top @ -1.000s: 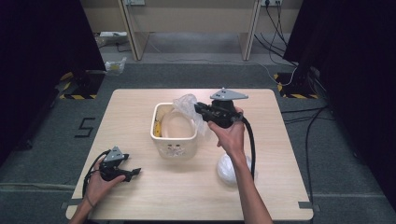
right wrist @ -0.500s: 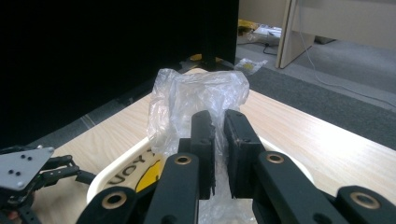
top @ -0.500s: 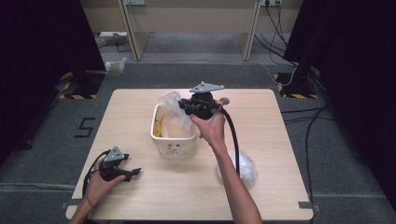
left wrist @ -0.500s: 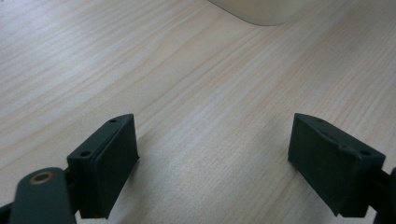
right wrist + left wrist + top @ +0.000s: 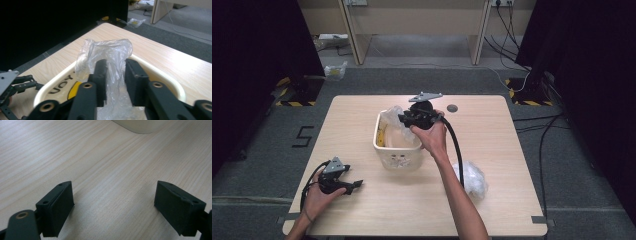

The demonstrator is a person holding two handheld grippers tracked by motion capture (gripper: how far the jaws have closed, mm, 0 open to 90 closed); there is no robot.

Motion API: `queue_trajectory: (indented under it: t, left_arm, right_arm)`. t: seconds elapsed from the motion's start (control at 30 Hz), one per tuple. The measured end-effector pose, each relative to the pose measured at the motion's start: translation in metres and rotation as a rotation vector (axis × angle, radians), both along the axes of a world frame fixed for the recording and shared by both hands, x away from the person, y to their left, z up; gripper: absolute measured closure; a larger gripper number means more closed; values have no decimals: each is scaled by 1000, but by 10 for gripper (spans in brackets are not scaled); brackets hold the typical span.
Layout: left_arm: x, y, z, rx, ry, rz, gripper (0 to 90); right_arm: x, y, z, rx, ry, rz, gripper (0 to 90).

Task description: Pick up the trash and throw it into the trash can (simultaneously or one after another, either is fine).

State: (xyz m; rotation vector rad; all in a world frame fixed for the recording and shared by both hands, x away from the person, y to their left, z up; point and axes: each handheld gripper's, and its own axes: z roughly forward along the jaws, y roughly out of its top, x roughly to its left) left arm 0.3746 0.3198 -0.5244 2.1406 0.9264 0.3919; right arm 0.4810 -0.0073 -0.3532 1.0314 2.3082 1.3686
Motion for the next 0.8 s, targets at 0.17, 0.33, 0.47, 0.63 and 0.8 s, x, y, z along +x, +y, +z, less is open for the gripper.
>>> queue_trajectory:
  t: [0.17, 0.33, 0.47, 0.63, 0.8]
  left_arm:
    - [0, 0, 0, -1, -1, 1, 149]
    - [0, 0, 0, -1, -1, 1, 149]
    - [0, 0, 0, -1, -2, 1, 149]
    - [0, 0, 0, -1, -1, 1, 149]
    - [0, 0, 0, -1, -1, 1, 149]
  right_arm:
    - [-1, -6, -1, 10, 12, -13, 562]
    - [-5, -13, 4, 5, -6, -26, 538]
    - [-10, -25, 7, -17, -22, -47, 520]
    - [-13, -35, 8, -13, -28, -55, 511]
    - [-19, -48, 7, -13, -30, -68, 495]
